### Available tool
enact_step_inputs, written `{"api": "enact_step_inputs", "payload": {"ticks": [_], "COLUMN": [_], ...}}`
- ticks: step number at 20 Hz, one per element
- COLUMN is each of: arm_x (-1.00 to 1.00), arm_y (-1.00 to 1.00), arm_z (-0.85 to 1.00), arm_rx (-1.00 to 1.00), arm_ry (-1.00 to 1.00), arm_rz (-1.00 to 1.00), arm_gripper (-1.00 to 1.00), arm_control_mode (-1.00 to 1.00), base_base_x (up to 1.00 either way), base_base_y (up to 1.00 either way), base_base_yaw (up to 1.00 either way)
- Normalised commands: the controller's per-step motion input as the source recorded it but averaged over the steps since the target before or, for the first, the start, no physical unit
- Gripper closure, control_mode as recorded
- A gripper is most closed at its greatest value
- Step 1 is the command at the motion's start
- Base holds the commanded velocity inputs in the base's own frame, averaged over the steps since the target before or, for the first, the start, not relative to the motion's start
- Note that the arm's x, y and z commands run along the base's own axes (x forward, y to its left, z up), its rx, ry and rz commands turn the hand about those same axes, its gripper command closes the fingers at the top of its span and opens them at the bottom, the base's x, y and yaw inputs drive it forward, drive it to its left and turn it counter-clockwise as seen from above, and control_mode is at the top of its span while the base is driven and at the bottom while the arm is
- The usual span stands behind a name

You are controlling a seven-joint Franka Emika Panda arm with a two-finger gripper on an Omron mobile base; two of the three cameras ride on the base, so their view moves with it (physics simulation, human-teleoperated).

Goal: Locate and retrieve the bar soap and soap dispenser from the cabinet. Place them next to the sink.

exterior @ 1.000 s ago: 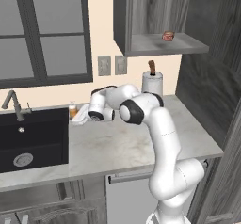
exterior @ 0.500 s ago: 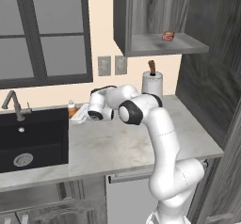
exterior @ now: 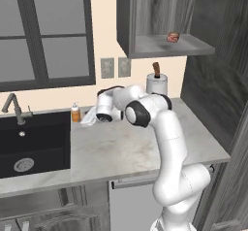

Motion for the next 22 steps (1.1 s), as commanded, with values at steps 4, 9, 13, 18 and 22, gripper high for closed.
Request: {"api": "enact_step_inputs", "payload": {"ticks": [4, 9, 13, 18, 22], "arm_x": [-0.14, -0.29, -0.46, -0.29, -0.30], "arm_y": [-0.38, -0.19, -0.05, -0.05, -0.17], "arm_z": [0.05, 0.14, 0.15, 0.33, 0.27], "arm_rx": [-0.07, -0.14, -0.16, -0.18, -0.17], "arm_ry": [0.00, 0.05, 0.02, 0.05, 0.06], "arm_rz": [0.02, 0.03, 0.00, -0.03, -0.06], "arm_gripper": [-1.00, -1.00, -1.00, -1.00, -1.00], "arm_control_mode": [-1.00, -1.00, -1.00, -1.00, -1.00], "base_base_x": [0.00, 0.00, 0.00, 0.00, 0.00], "base_base_y": [0.00, 0.00, 0.00, 0.00, 0.00], "base_base_yaw": [0.00, 0.00, 0.00, 0.00, 0.00]}}
